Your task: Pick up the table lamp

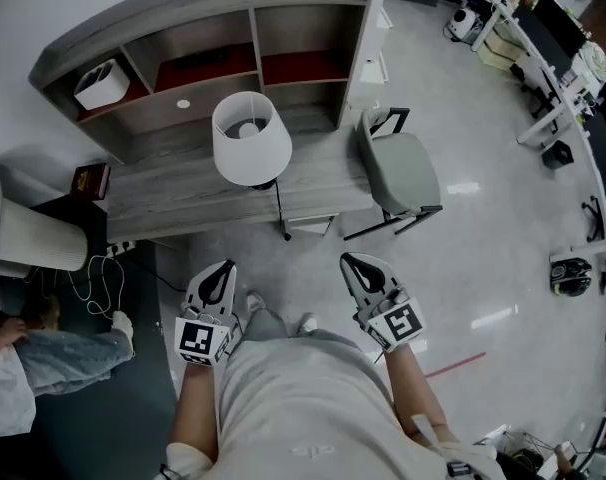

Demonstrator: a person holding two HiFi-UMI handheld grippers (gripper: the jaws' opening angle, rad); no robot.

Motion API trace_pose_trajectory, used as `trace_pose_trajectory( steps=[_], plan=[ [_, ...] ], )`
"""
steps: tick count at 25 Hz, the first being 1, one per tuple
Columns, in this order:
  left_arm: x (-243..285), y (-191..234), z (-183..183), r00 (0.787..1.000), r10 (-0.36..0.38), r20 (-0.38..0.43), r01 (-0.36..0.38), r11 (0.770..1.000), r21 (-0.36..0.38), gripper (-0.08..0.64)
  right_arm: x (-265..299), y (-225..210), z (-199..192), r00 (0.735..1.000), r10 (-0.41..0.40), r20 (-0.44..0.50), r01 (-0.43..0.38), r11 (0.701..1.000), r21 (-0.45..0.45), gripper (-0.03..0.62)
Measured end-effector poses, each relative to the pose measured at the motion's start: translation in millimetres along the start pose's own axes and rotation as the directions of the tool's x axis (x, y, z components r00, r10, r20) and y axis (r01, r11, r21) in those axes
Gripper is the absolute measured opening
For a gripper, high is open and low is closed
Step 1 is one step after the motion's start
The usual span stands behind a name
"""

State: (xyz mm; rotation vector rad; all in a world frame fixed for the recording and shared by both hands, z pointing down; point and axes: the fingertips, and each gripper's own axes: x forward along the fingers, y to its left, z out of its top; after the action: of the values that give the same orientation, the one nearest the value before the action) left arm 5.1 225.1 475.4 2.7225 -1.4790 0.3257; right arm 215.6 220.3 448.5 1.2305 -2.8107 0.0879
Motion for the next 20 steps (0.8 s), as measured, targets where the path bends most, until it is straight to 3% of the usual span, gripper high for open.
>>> trace_pose_trajectory(
  steps=[5,11,20],
  plan=[
    [18,34,-10,1.0,0.006,-0.012,-0.006,1.0,-0.019,0.017,46,-8,1,0.999,0.03,-0.032,-0.031,0.999,-0.025,0.031],
    [49,103,-17,1.0,-0.003,-0.008,0.003,0.999,-0.041,0.017,136,-20,14,0.997,0.055,-0.06,-0.059,0.997,-0.05,0.031],
    [90,201,-23,0.997,-0.075,0.008,0.076,0.995,-0.058,0.017,264,-21,27,0.987,0.086,-0.133,-0.099,0.991,-0.092,0.032]
  ],
)
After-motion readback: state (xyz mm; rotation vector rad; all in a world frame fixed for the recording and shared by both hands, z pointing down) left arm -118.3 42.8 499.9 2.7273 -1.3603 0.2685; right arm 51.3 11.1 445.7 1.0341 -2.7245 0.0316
